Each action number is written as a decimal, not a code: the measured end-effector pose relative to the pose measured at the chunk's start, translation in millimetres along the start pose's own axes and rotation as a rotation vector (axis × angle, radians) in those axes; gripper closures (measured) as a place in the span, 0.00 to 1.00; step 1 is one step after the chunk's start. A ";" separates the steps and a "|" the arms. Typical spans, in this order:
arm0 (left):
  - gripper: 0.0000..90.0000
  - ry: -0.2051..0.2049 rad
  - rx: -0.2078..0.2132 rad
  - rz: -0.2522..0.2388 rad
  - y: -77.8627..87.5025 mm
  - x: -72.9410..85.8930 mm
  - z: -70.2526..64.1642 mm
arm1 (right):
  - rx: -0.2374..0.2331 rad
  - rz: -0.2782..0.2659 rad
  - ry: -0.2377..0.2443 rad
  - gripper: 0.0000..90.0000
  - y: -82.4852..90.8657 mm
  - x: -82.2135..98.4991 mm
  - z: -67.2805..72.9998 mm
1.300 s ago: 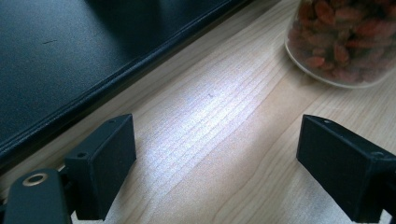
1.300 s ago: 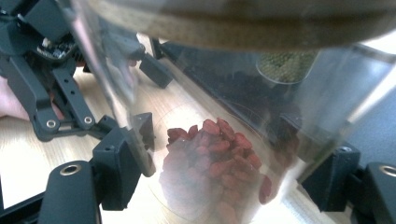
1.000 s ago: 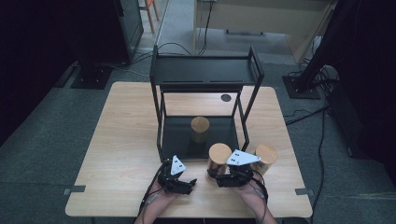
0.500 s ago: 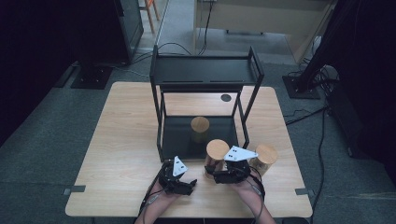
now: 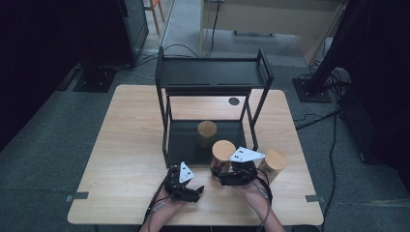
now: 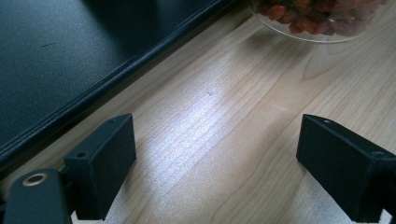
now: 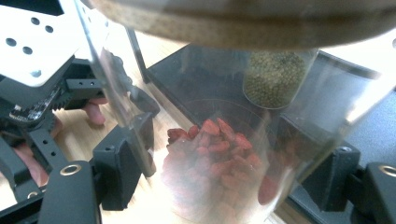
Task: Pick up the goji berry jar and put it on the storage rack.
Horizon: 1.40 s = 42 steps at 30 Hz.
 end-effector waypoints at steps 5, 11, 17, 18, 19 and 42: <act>0.14 -0.001 -0.001 0.001 0.1 0.0 -0.2 | -0.001 -0.007 -0.006 0.28 -2.9 -5.1 -1.1; 0.14 0.001 -0.001 0.000 0.1 0.0 -0.6 | -0.007 -0.014 -0.010 0.28 -5.5 -10.8 -1.7; 0.14 0.002 -0.002 0.000 0.1 0.1 -0.8 | -0.003 -0.006 -0.003 0.28 -9.8 -13.7 -1.4; 0.14 0.002 -0.002 0.000 0.1 0.1 -0.8 | -0.002 -0.007 -0.006 0.28 -10.5 -14.1 -1.4; 0.14 0.002 -0.002 0.000 0.1 0.0 -0.8 | 0.000 -0.011 -0.007 0.28 -11.2 -14.5 -1.6; 0.13 0.003 -0.003 -0.001 0.0 0.0 -1.1 | 0.007 -0.001 -0.011 0.28 -27.7 -23.8 -5.3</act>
Point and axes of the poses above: each handheld gripper's, and its own axes: y roughly backward along the jaws, x roughly out of its underside, z roughly to its left, the point moved 4 cm from there along -y, roughly forward along the jaws, and after that the axes turned 2 degrees about -z, right-handed, at the moved point
